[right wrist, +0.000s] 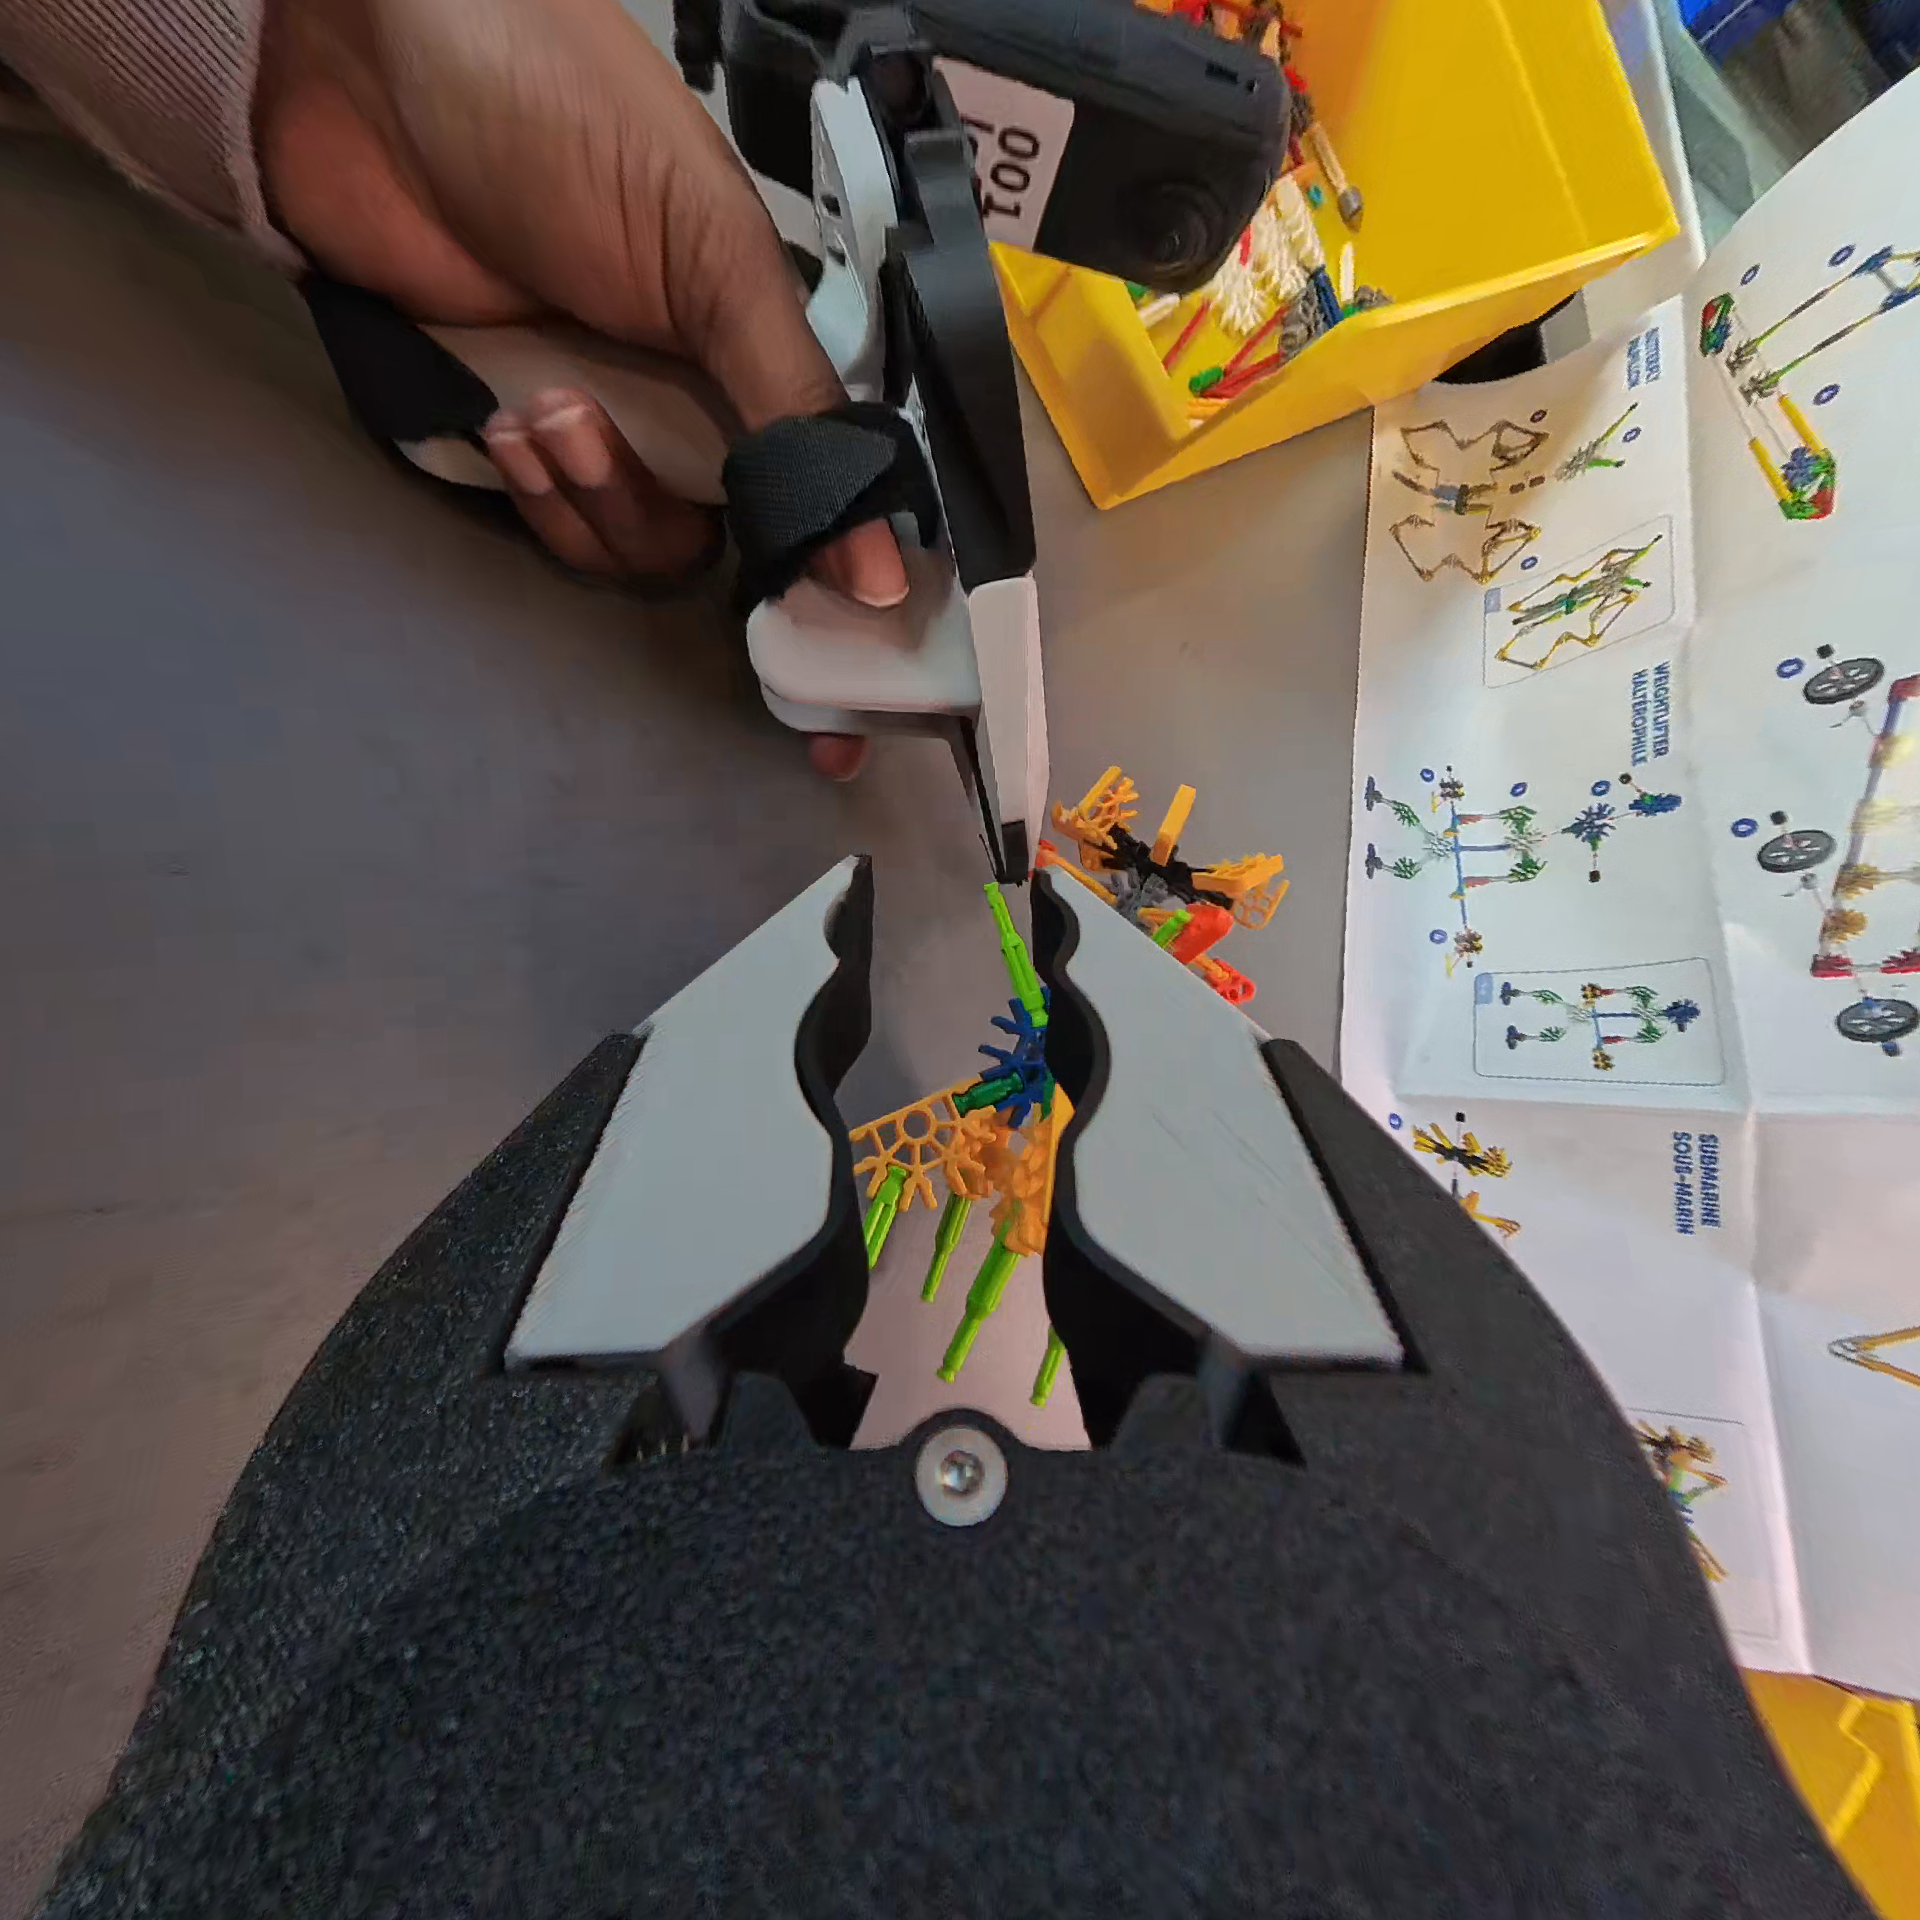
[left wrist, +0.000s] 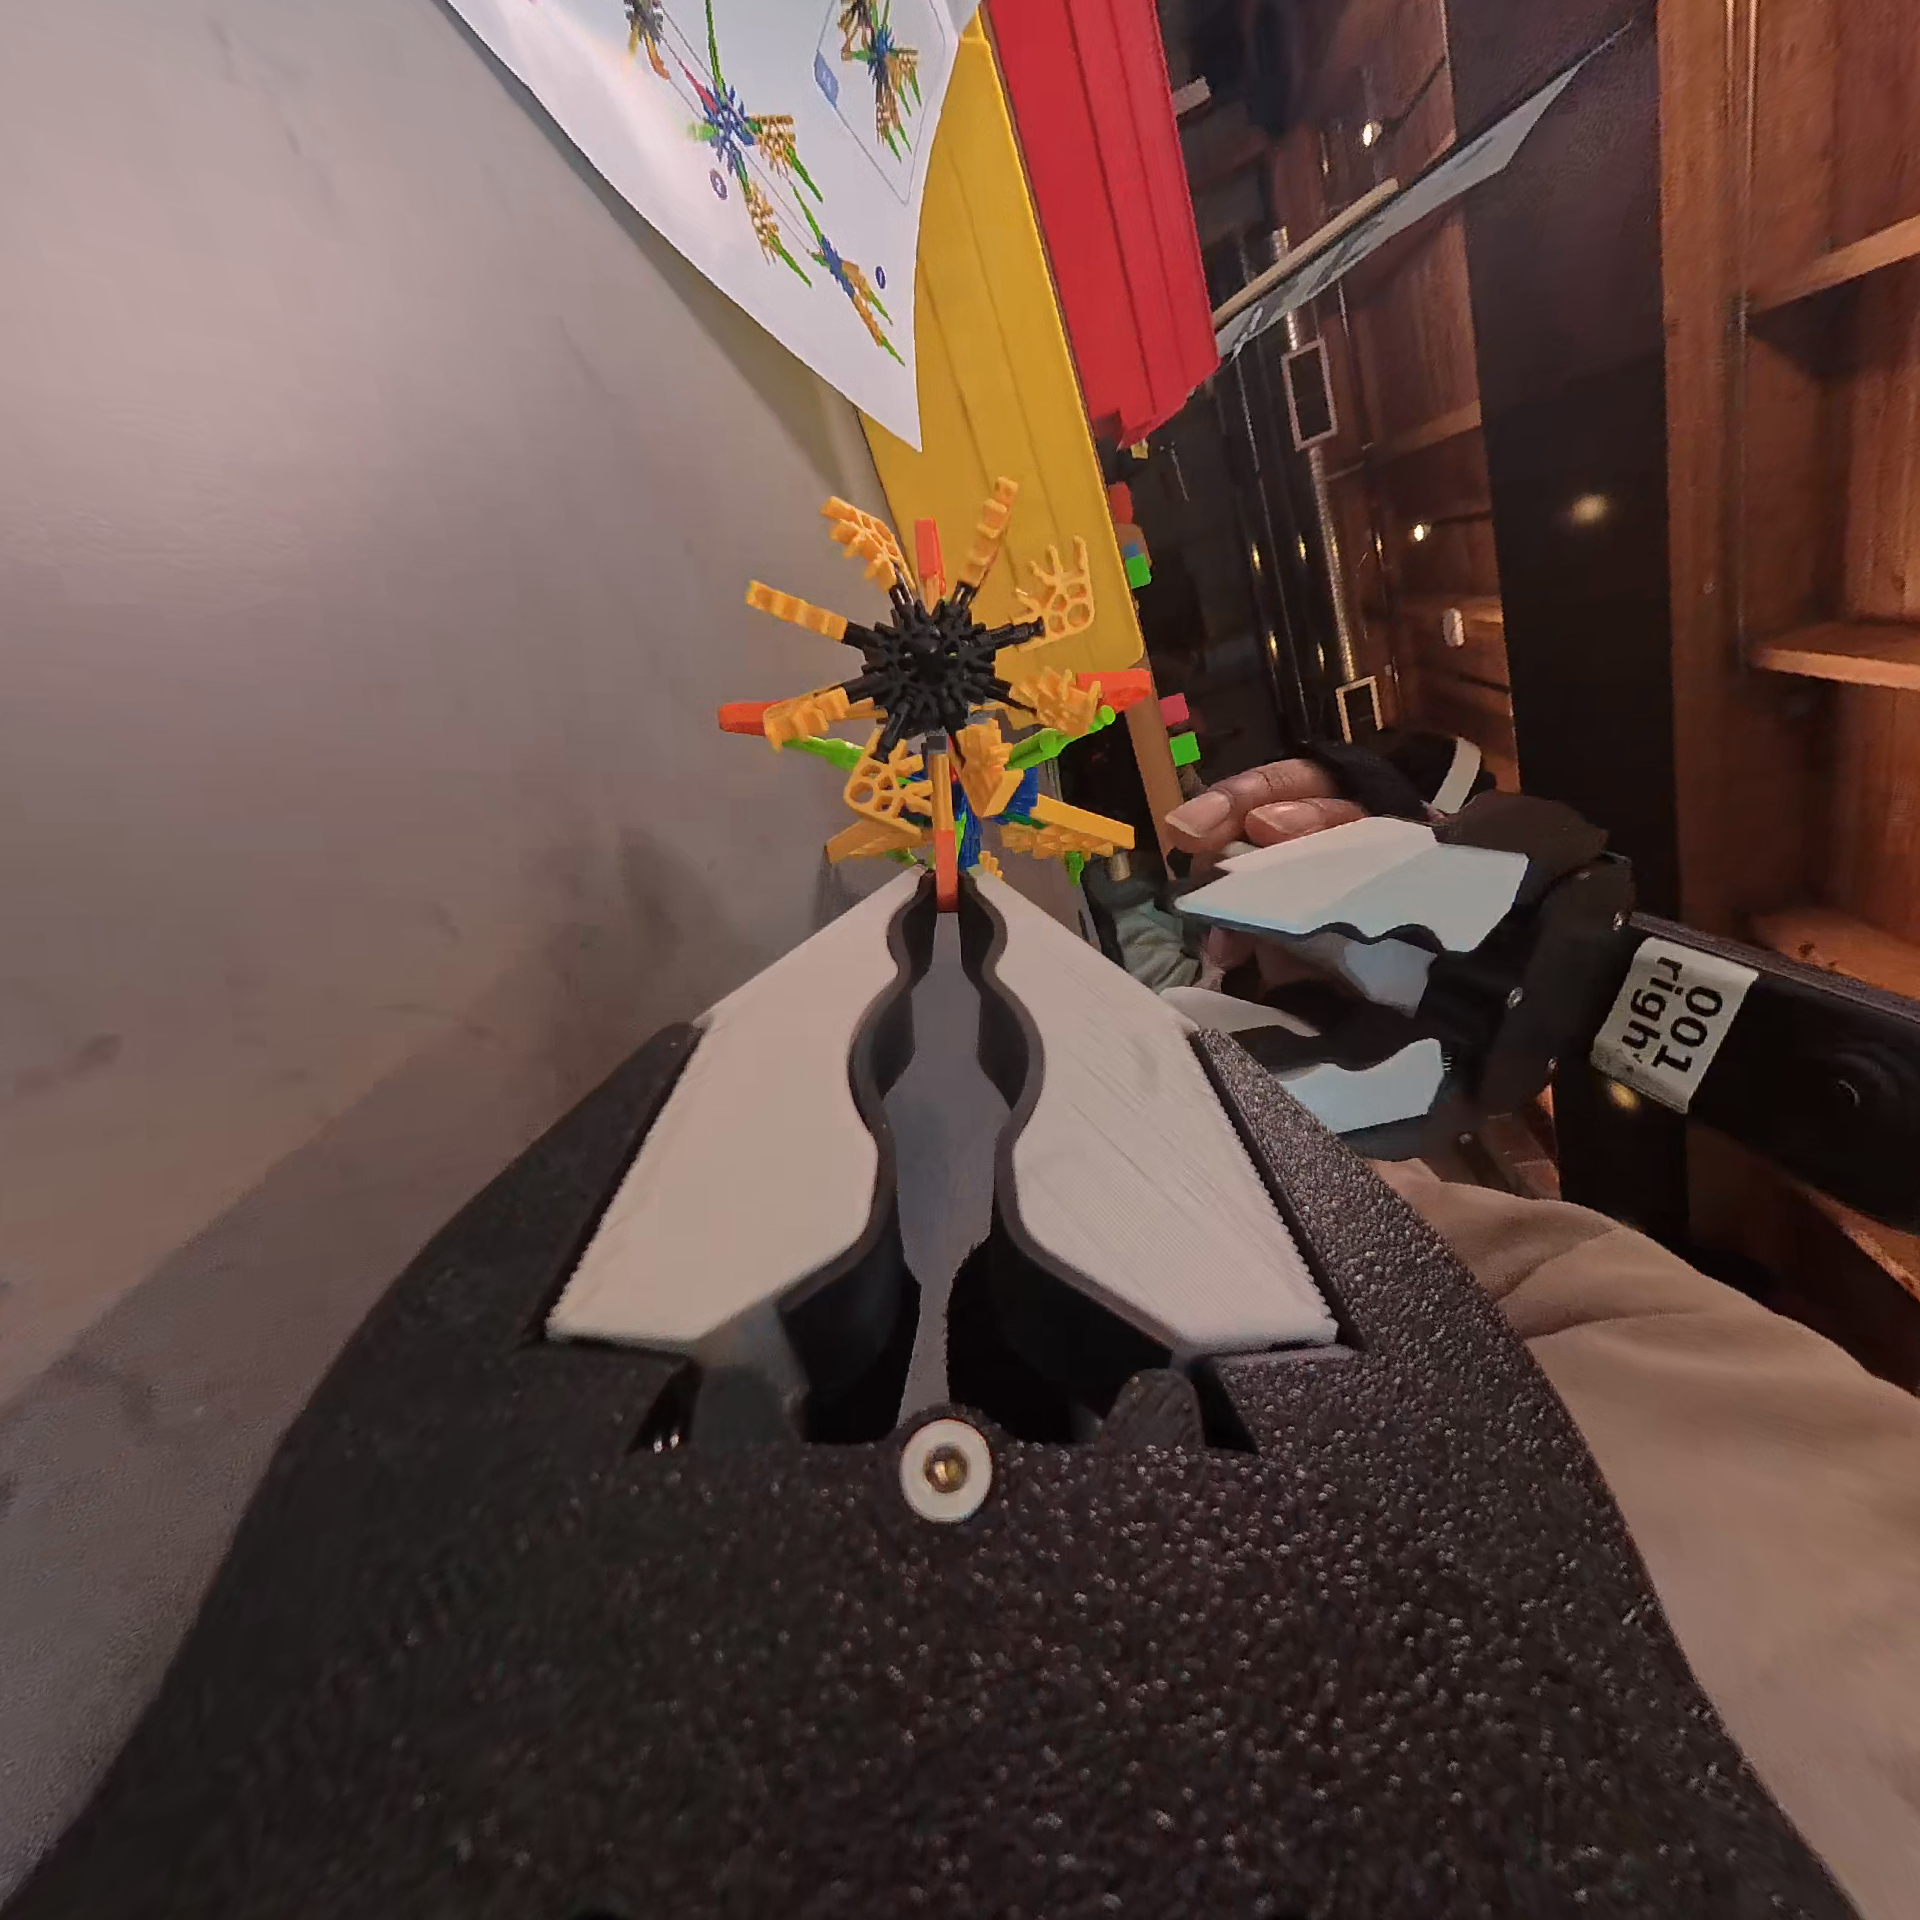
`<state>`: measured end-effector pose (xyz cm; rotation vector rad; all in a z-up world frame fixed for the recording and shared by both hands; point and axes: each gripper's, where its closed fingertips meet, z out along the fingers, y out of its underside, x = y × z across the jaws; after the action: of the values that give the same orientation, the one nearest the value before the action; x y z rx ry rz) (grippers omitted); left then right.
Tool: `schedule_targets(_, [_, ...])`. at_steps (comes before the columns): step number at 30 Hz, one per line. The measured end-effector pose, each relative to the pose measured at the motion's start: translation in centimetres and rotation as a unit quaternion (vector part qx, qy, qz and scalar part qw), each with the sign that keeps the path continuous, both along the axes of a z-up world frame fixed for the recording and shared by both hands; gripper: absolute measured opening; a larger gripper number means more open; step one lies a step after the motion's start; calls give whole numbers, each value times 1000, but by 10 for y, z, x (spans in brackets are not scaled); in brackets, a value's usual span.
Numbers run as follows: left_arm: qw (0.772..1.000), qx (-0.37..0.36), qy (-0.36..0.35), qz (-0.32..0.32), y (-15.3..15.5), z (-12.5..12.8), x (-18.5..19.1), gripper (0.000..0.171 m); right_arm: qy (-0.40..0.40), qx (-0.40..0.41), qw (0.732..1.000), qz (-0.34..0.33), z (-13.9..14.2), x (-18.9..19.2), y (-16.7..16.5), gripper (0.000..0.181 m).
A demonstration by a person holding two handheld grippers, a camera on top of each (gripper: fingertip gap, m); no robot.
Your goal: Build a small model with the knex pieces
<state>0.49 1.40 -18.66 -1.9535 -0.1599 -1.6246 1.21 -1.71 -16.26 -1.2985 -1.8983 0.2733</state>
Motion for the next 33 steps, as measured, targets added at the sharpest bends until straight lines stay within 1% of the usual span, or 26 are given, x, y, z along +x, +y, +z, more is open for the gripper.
schedule_targets(2, [1000, -3, -16, 14, 2, 3, -3, 3, -35, 54, 998, -19, -12, -1, 18, 28])
schedule_targets(4, [1000, -2, -22, 14, 0, 5, -2, 3, -67, 110, 991, -36, -27, 1, 37, 28])
schedule_targets(5, [1000, -1, -24, 14, 0, 6, -2, 3, -70, 128, 989, -36, -33, 0, 41, 27])
schedule_targets(7, [1000, -2, -25, 7, -1, 6, 0, 3, -59, 151, 986, -29, -40, -3, 45, 20])
schedule_targets(9, [1000, -3, -22, 5, -1, 4, 1, 3, -48, 183, 982, -25, -39, -4, 50, 5])
schedule_targets(10, [1000, -4, -23, 3, -1, 3, 1, 4, -48, 191, 980, -17, -40, -5, 50, 5])
schedule_targets(17, [1000, 8, -9, -12, -3, 4, 3, 4, -21, 195, 981, 5, -39, -4, 48, 4])
schedule_targets(24, [999, 19, 19, -26, -5, 2, 4, 4, -15, 202, 979, 14, -39, -2, 45, 5])
schedule_targets(31, [999, 12, 18, -28, -5, -1, 1, 3, -13, 207, 978, 34, -40, -3, 39, 10])
schedule_targets(32, [999, 12, 19, -30, -5, -1, 2, 4, -14, 209, 977, 36, -40, -3, 39, 9])
schedule_targets(33, [999, 12, 18, -31, -5, -1, 3, 4, -12, 214, 976, 36, -38, -3, 39, 5])
